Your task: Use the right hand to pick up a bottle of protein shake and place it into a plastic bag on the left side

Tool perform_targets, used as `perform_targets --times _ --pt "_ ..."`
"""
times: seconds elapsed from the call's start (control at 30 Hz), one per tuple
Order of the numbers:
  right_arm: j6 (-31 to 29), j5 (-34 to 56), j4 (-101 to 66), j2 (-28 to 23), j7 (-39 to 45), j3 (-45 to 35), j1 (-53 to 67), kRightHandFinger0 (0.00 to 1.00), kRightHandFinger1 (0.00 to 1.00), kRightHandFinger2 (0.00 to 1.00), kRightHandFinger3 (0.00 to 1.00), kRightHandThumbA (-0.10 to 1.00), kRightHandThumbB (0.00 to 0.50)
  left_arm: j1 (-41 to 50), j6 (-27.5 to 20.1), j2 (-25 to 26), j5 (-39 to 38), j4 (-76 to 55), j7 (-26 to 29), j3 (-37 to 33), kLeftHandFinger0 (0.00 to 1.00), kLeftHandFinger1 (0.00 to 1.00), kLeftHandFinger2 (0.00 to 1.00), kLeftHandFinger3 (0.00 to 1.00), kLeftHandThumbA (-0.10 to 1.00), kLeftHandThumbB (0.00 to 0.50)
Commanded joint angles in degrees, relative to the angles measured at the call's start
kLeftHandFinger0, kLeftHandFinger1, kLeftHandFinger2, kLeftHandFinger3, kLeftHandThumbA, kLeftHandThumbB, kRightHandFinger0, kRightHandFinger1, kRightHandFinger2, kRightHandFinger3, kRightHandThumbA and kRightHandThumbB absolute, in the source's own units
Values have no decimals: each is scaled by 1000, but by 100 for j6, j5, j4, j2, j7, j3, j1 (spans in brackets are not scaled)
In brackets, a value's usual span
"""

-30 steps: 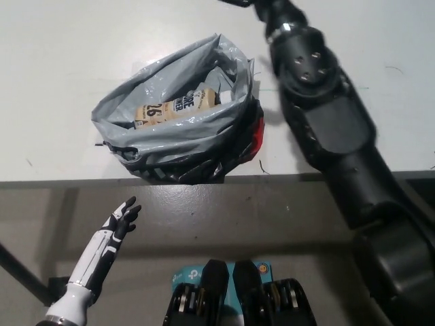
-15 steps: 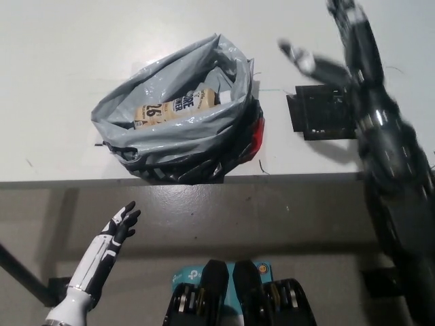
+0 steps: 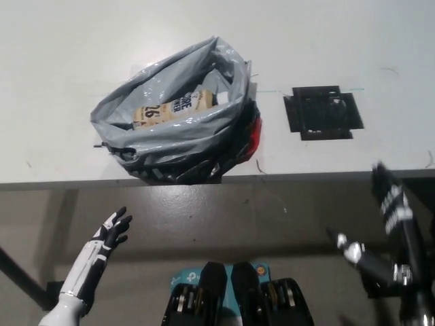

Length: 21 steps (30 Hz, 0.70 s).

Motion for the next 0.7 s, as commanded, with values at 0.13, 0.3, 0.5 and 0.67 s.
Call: perform_targets --times 0.13,0.3,0.5,0.67 --pt "-593 250 857 200 395 27 -369 1000 1000 1000 1000 701 119 -97 -35 42 -265 -257 -85 140 1000 1000 1000 1000 1000 127" --pt "-637 262 1156 208 500 2 -341 1000 1000 1000 1000 699 126 -92 -13 39 -299 -249 -102 166 1000 1000 1000 1000 1000 116" --pt "-686 229 1318 212 585 0 -356 1000 1000 1000 1000 710 130 -64 -38 59 -316 -239 -116 176 1000 1000 1000 1000 1000 127" --pt "-612 223 1396 204 690 29 -374 1000 1000 1000 1000 696 147 -95 1 81 -317 -253 -133 178 1000 1000 1000 1000 1000 117"
